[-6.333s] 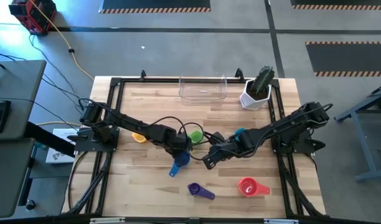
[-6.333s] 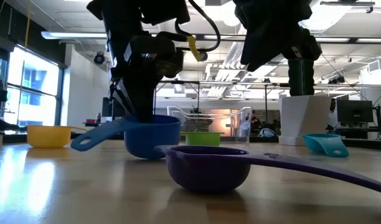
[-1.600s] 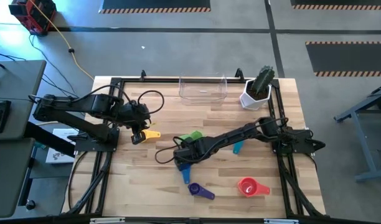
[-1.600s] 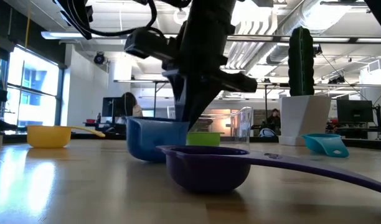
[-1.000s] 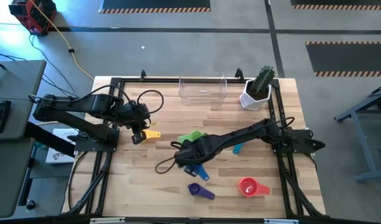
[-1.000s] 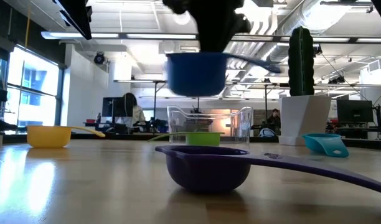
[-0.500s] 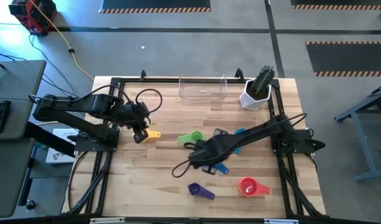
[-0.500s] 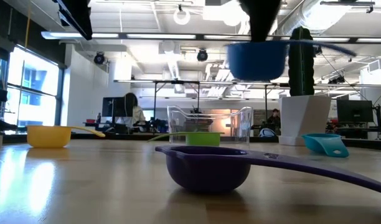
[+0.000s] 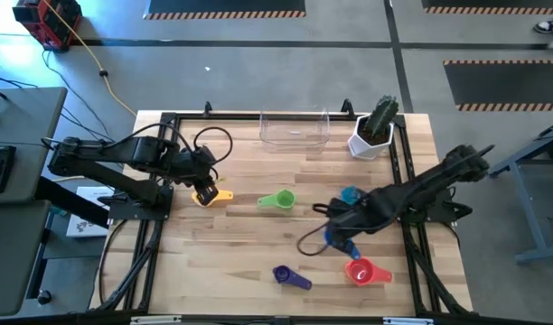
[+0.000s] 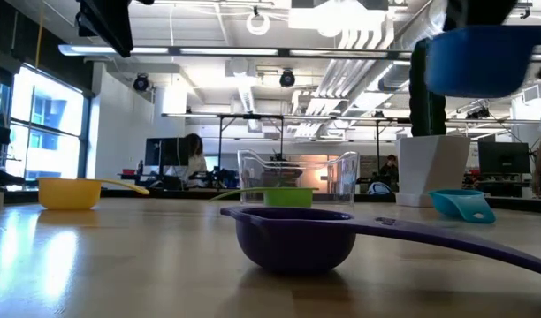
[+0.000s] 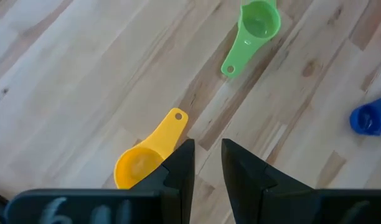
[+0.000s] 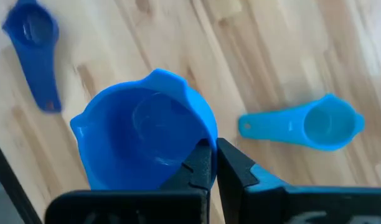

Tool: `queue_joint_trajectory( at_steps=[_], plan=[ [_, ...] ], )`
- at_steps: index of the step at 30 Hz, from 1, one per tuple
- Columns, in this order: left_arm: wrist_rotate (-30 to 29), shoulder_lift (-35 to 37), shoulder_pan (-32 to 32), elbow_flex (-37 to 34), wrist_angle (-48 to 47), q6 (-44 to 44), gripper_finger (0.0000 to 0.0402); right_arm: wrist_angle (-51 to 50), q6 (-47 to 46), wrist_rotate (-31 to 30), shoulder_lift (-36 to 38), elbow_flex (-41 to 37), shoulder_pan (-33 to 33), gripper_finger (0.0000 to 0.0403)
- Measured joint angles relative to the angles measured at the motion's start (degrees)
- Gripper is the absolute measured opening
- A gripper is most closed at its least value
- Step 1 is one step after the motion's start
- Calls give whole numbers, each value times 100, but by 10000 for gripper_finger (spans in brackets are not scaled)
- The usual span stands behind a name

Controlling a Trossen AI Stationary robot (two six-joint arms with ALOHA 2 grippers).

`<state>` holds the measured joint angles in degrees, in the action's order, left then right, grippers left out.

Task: Nest measuring cups in basket
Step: Stack the blue measuring cup on the top of the red measuring cup

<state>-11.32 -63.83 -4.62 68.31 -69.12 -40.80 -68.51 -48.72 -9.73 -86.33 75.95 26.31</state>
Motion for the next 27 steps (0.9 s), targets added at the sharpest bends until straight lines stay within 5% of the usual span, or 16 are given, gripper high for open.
queue_joint_trajectory(
  at_steps=[16, 27],
  plan=[
    [-89, 0, -2, 0, 0, -881, 72, 599, 165, 679, 549, -1363, 1532, 0],
    [-472, 0, 0, 0, 2, -1314, 72, 1338, 931, 770, 533, -1538, 1813, 0]
  ],
)
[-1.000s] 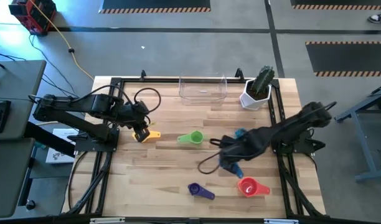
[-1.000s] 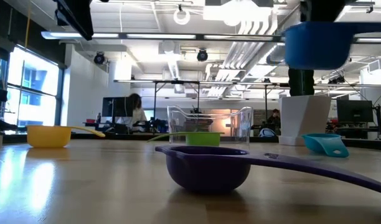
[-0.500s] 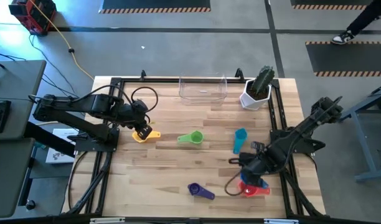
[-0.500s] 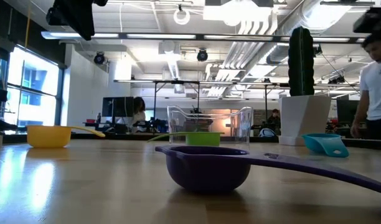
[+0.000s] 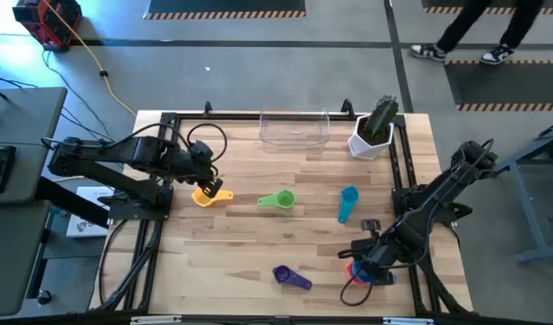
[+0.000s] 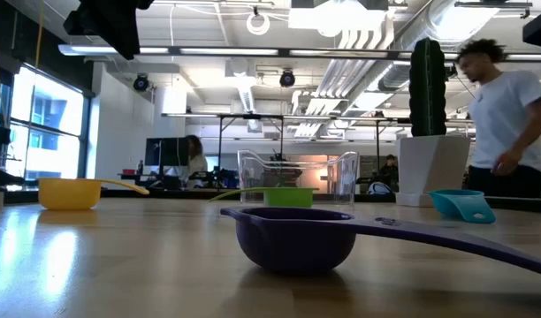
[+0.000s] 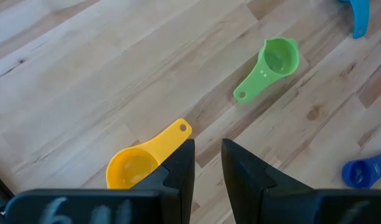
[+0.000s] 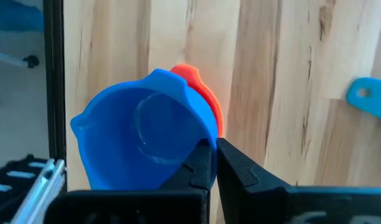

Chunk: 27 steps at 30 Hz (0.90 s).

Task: Nest measuring cups in basket
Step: Stack the blue measuring cup on the top of the red measuring cup

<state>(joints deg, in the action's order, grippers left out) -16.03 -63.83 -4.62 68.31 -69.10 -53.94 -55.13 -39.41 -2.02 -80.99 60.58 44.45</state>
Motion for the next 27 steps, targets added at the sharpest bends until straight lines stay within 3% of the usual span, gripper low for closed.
queue_joint_trajectory(
  at_steps=[8, 27],
  plan=[
    [-16, 0, 0, 0, 0, -7, 72, 252, 772, -15, -2, 0, -5, 0],
    [-28, 0, 0, 0, 0, -8, 72, 402, 833, 114, -7, -155, -31, 0]
  ],
)
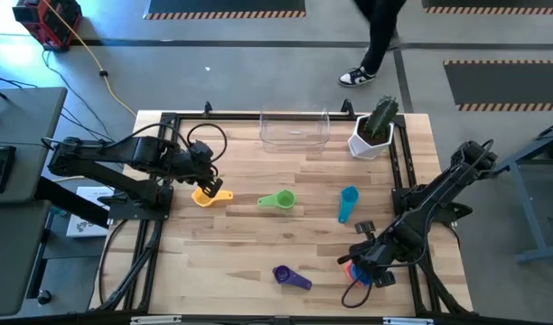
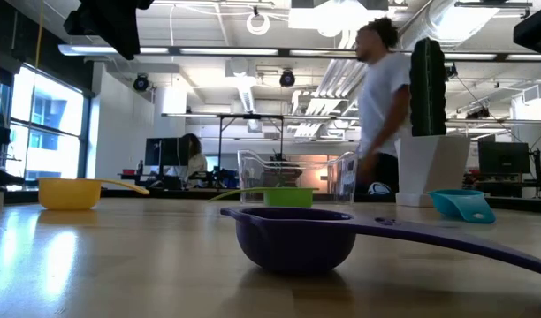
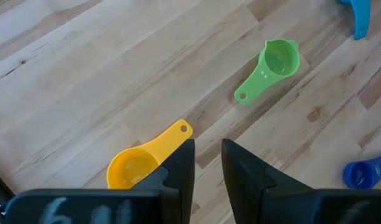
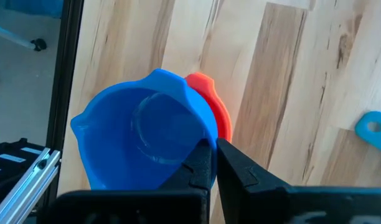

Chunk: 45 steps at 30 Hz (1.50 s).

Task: Nest measuring cups in basket
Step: Stack the blue measuring cup on the top of the red measuring cup, then stack the yellow measuring cup on the top of the blue measuring cup

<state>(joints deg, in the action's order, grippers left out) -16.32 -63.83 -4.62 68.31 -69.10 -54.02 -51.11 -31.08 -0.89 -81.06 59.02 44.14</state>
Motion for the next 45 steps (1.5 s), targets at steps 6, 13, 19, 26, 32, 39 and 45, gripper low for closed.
queue_joint_trajectory(
  at_steps=[6, 13, 19, 26, 32, 39, 45],
  plan=[
    [0, 0, 0, 0, 0, -8, 72, -4, 138, -1, 0, 0, 0, 1],
    [2, 0, 0, 0, 0, -94, 72, -4, 157, 0, 0, 0, 0, 12],
    [2, 0, -2, 0, 0, -92, 72, -9, 152, -40, 0, 0, 0, 55],
    [2, 0, 0, 0, -1, -92, 72, -9, 95, -228, 0, 0, 0, 68],
    [2, 0, 0, 0, -4, 72, 72, -7, -316, -887, 0, 0, -32, 68],
    [-57, -2, 22, -384, -15, 316, 72, 137, -1318, -1451, 0, 2, -470, 68],
    [154, -2, 170, -778, -10, 143, 72, 602, -1137, -1521, 0, 2, -811, 68]
  ],
)
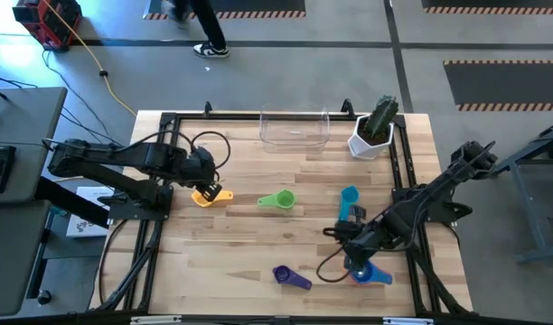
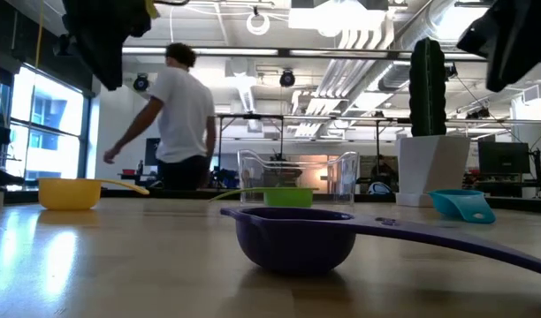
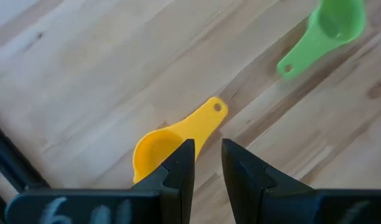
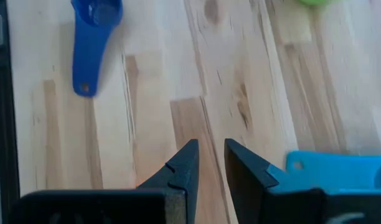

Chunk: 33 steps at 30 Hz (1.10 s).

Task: Nest measuring cups in basket
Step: Stack the yellow measuring cup on the top of the blue measuring cup

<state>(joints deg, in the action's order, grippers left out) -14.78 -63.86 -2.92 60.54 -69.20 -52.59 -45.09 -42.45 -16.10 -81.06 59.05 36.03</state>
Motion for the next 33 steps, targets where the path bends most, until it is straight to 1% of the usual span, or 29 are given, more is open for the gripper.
queue_joint_trajectory(
  at_steps=[4, 8, 12, 14, 18, 22, 33],
  plan=[
    [373, 2, 163, -198, 23, -53, 81, 216, 205, 4, 0, 2, -191, 68],
    [668, 0, 278, -552, 34, 10, 106, 256, 247, 0, 0, 2, -361, 68],
    [743, 0, 298, -980, 290, -434, 128, 255, 260, -2, 0, 2, -497, 68],
    [840, 0, 276, -1179, 534, -477, 133, 255, 262, -2, 0, 2, -546, 68],
    [1111, 0, 160, -1513, 1145, -394, 135, 255, 271, 6, 0, 2, -654, 68],
    [1129, 0, 37, -1763, 1581, -428, 133, 255, 287, 10, 0, 2, -764, 68],
    [1127, 0, -147, -2250, 1723, -587, 131, 255, 262, 18, 0, 2, -907, 68]
  ],
)
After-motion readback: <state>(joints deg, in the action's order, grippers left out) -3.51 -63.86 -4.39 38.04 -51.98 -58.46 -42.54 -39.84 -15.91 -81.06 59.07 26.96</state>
